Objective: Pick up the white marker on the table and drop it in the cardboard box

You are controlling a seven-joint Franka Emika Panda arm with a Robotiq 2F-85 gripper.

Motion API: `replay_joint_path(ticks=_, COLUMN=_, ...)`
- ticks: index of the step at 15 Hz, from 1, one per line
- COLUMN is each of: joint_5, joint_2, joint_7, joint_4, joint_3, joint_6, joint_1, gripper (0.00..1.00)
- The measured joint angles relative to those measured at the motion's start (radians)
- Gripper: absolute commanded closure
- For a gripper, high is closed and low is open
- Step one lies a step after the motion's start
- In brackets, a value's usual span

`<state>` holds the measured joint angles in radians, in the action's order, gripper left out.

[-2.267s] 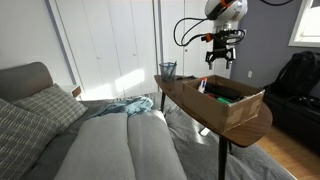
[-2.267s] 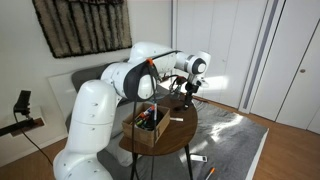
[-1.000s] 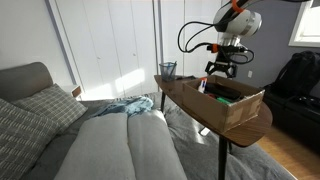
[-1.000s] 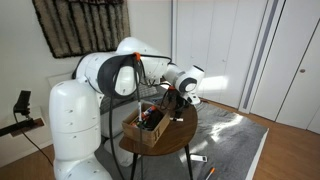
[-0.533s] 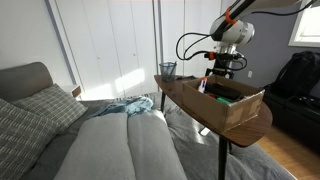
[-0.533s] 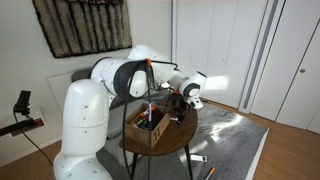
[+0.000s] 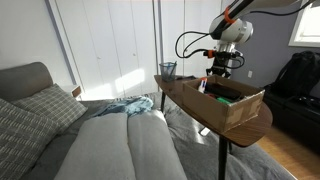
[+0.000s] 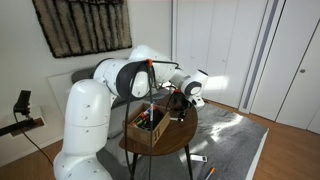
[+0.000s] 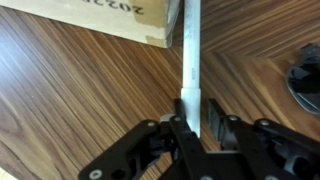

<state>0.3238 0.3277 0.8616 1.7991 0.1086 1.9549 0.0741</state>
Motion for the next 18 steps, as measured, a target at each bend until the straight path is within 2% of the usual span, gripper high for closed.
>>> replay_joint_path(ticks=2, joint_5=0.0, joint_2=-0.012, joint_7=0.008, joint_4=0.0, joint_3=0.003, joint_6=0.001, joint_1=0.0, gripper=0.95)
replay_joint_path(ticks=5, joint_5=0.009, joint_2=-0.042, joint_7=0.014, joint_4=0.001, joint_3=0.005, joint_6=0.023, joint_1=0.0, gripper=0.95)
replay_joint_path(ticks=12, joint_5=0.087, joint_2=-0.144, joint_7=0.036, joint_4=0.023, joint_3=0.002, joint_6=0.187, joint_1=0.001, gripper=0.95)
replay_joint_path(ticks=15, joint_5=0.09, joint_2=-0.192, joint_7=-0.051, joint_4=0.047, joint_3=-0.017, joint_6=0.26, joint_1=-0.002, gripper=0.95)
replay_joint_path(ticks=18, joint_5=0.09, joint_2=-0.245, joint_7=-0.184, joint_4=0.075, joint_3=-0.043, joint_6=0.281, joint_1=-0.013, gripper=0.95)
